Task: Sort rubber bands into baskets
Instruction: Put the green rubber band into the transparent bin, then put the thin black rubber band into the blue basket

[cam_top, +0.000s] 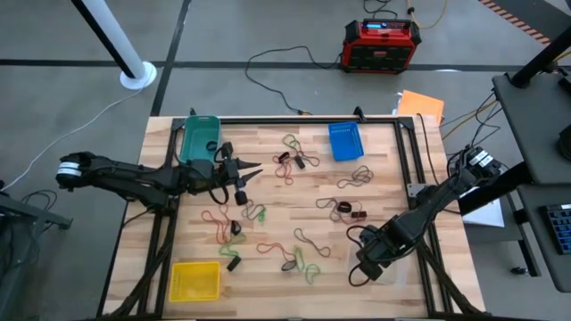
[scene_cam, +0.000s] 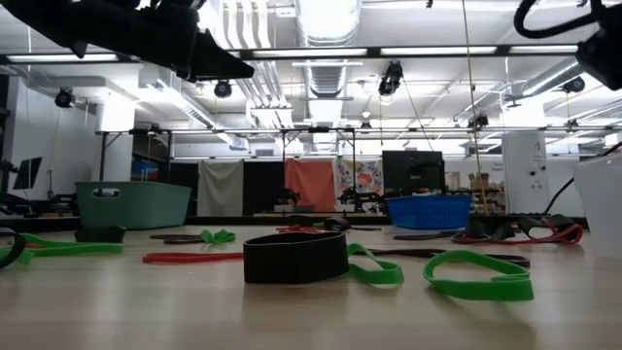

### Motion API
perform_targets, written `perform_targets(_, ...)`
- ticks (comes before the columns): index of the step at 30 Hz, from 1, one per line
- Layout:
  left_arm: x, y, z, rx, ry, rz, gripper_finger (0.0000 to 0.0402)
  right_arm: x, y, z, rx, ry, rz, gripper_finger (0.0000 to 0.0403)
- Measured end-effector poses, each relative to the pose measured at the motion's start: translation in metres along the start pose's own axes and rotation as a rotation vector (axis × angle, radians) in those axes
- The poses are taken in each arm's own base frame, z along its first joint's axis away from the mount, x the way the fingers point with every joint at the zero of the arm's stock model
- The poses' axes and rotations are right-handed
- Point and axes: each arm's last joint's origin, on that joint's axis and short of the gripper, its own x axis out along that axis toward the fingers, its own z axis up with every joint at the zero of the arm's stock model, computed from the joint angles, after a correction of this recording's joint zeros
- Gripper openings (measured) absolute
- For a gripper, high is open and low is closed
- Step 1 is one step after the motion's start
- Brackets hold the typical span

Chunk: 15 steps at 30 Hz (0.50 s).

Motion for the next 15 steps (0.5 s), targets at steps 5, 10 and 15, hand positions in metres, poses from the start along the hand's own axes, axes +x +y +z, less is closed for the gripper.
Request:
perform_targets(5, 0.0000, 0.0000, 0.0000, 0.000, 0.000, 0.000, 0.0061, -0.0003, -0.0010, 0.0020, 0.018, 0.002, 0.002, 0.0022)
perform_targets(10, 0.0000, 0.0000, 0.0000, 0.000, 0.000, 0.000, 0.0061, -0.0006, -0.0013, 0.0022, 0.035, 0.002, 0.002, 0.0062)
perform_targets(15, -0.0001, -0.0001, -0.0004, -0.001, 0.003, -0.002, 0.0061, -0.0012, -0.0012, 0.0042, -0.017, -0.057, -0.002, 0.0103)
